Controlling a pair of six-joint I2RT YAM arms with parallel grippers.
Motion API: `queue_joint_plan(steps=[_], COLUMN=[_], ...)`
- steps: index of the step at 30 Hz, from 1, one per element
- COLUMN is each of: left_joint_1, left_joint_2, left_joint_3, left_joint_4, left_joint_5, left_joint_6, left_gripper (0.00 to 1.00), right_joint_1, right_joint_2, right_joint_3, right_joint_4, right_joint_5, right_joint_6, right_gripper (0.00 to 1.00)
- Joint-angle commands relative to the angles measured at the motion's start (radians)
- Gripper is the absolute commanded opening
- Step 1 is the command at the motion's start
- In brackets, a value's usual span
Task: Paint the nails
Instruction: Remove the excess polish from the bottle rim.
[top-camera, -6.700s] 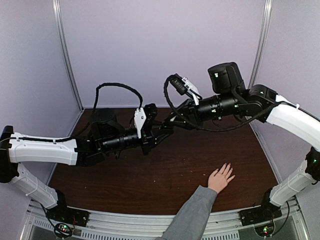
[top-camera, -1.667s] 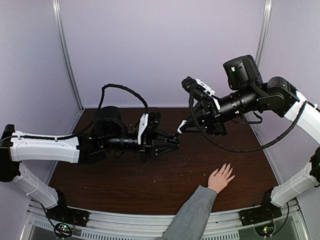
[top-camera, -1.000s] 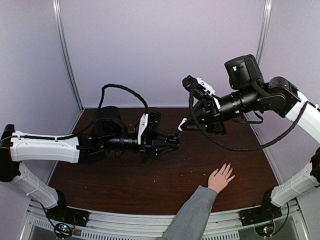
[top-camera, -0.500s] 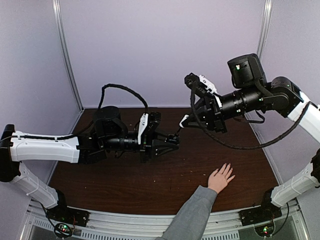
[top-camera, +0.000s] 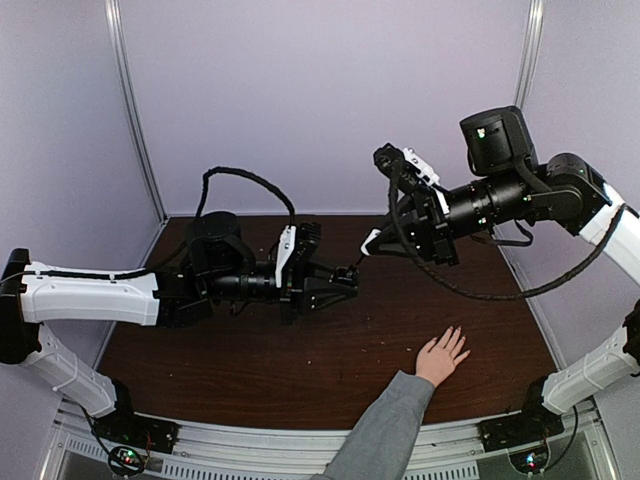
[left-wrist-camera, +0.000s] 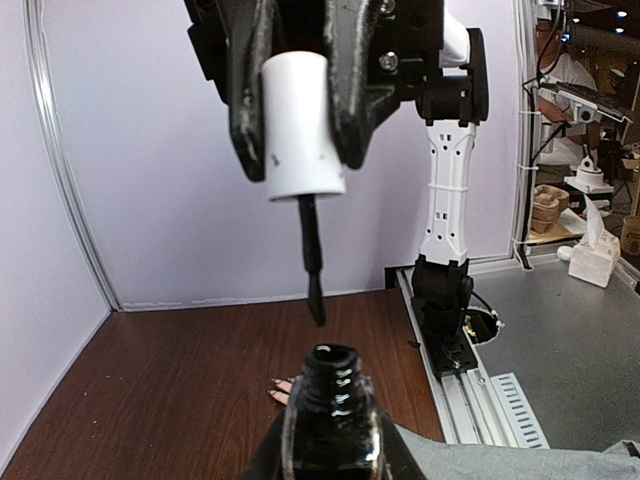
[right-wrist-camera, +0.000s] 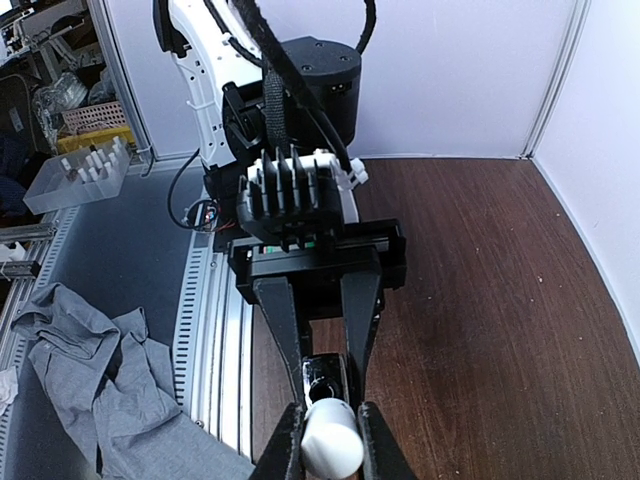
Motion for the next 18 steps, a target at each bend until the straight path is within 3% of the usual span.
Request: queue_joint_plan(steps=[1,18], left_joint_1=[0.006,0.006], left_joint_2=[0.007,0.01], left_joint_3=[0.018,0.024], left_joint_4=[0.06,0.063], left_joint_5=[-0.003,0.003], left_joint_6=[-0.006,-0.006], left_gripper=[0.0,0.0], right_joint_1=[0.001,0.005], right_joint_2=[-0.005,0.019], right_joint_3=[-0.009,-0.008], right_joint_4=[0.027,0.036], right_joint_5=[-0.04,-0.048], right_joint_6=[0.009,0.023], right_gripper=[0.0,0.0])
